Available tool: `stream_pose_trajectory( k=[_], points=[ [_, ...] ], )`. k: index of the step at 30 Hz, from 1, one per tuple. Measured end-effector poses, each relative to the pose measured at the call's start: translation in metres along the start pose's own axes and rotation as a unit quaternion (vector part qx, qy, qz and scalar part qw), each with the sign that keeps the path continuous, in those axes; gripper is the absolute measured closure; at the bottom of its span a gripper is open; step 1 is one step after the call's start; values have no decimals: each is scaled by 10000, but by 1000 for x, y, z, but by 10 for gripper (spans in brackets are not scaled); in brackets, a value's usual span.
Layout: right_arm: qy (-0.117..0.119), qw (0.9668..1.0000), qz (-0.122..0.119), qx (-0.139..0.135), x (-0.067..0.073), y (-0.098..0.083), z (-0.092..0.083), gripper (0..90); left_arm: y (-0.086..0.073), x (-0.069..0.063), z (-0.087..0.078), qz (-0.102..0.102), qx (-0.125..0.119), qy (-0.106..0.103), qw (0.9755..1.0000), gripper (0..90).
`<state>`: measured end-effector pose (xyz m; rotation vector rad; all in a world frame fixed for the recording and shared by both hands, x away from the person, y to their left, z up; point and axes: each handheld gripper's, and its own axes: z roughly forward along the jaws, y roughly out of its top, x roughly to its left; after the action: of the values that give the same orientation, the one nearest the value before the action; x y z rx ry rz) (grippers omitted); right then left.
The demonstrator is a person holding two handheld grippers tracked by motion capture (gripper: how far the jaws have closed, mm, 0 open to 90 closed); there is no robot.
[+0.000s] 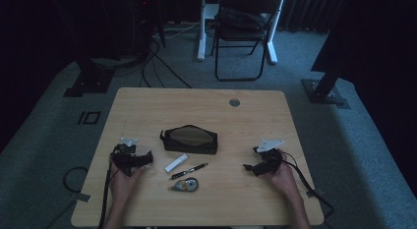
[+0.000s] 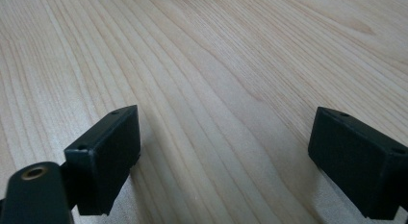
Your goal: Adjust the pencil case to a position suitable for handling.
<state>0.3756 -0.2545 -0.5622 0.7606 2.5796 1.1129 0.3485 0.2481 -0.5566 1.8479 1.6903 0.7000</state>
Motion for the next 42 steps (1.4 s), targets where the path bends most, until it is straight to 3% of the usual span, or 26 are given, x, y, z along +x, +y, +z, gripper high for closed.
stream_pose_trajectory(
  k=[5, 8, 15, 17, 21, 27, 31, 42],
  points=[
    [-3, 10000, -1, -1, 0, 0, 0, 110, 0, 0, 0, 2, 0, -1, 10000, 0],
    [-249, 9994, 225, -40, 6, 0, -1, 146, 0, 0, 0, 6, -1, -1, 10000, 0],
    [-269, 9993, 253, -46, 7, 1, 0, 153, 0, 0, 0, 0, 0, -1, 10000, 0],
    [-319, 9989, 313, -111, 7, 0, -1, 257, 0, 0, 0, 6, -2, -4, 10000, 0],
    [-431, 9974, 569, -81, 8, 0, -7, 376, 0, 0, 0, 6, 0, -1, 10000, 0],
    [-707, 9939, 848, -57, 11, 5, -17, 425, 0, 0, 0, 6, 1, -1, 10000, 0],
    [-922, 9927, 759, -171, 16, 11, -25, 427, 0, 0, 0, 5, -1, -2, 10000, 0],
    [-1096, 9923, 356, -447, 31, 39, -38, 465, 0, 0, 0, 5, -3, -7, 10000, 0]
  ],
)
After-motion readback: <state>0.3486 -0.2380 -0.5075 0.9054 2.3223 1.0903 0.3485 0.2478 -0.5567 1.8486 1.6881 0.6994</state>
